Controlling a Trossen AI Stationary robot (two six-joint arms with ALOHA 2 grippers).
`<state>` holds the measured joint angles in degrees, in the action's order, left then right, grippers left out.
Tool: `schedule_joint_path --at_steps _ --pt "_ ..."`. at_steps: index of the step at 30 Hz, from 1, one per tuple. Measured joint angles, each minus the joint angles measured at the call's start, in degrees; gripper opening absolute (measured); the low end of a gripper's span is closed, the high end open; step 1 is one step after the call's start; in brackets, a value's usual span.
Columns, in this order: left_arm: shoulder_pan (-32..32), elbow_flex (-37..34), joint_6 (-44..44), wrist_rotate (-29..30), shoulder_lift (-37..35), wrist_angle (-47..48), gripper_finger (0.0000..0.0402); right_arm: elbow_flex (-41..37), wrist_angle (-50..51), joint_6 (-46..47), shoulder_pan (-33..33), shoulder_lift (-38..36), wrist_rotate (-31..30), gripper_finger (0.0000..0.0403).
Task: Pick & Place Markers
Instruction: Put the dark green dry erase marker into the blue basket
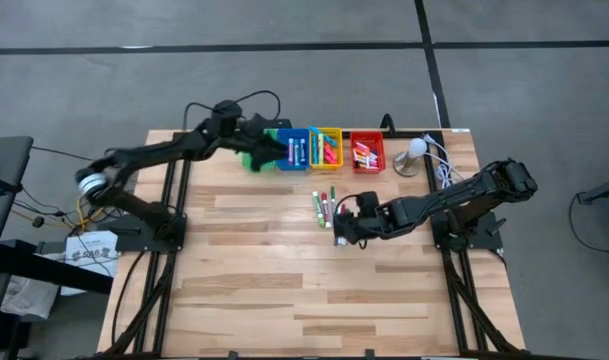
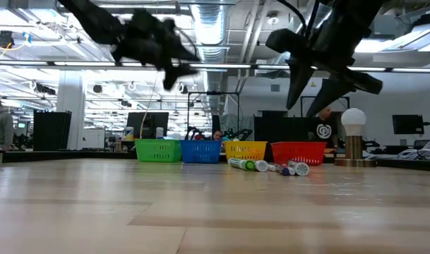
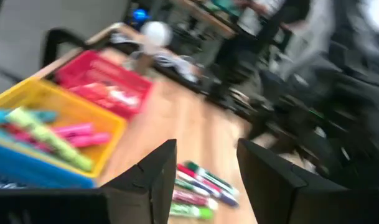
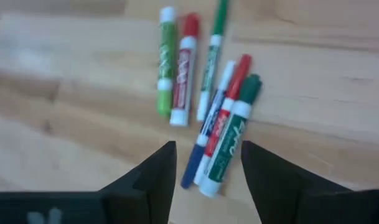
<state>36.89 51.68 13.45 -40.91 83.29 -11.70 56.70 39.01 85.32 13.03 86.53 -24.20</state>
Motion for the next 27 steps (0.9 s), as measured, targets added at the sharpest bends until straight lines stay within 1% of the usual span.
schedule_joint_path --at_steps 2,4,8,10,12,19,23,27 --pt "-1.1 0.0 -3.4 -0.8 -5.2 5.3 0.0163 0.0 0.1 4.2 0.4 0.0 -2.4 0.0161" --pt "-2.5 0.0 -5.6 -0.9 -10.2 9.5 0.0158 0.0 -1.4 5.8 0.8 0.8 -4.6 0.0149" --pt "-4.9 0.0 -6.8 -0.9 -18.8 14.3 0.0152 0.1 -4.2 5.9 0.3 3.6 -3.3 0.0123" --pt "-5.9 -0.1 -6.8 -0.9 -22.2 15.2 0.0149 -0.1 -2.6 5.9 0.3 5.3 -2.3 0.0112" --pt "-6.6 -0.1 -6.8 -0.7 -25.5 17.3 0.0147 0.1 -3.7 7.3 0.3 7.2 -1.3 0.0102" --pt "-7.0 -0.1 -5.7 -0.5 -32.7 21.7 0.0144 0.6 -5.5 8.1 0.2 12.5 1.3 0.0092" --pt "-7.0 -0.1 -5.6 -0.5 -34.5 22.7 0.0144 1.4 -4.4 8.8 -0.2 14.0 1.4 0.0092" --pt "-7.2 -0.1 -5.5 -0.5 -34.6 23.7 0.0144 1.7 -3.3 8.8 -1.1 15.0 1.7 0.0092"
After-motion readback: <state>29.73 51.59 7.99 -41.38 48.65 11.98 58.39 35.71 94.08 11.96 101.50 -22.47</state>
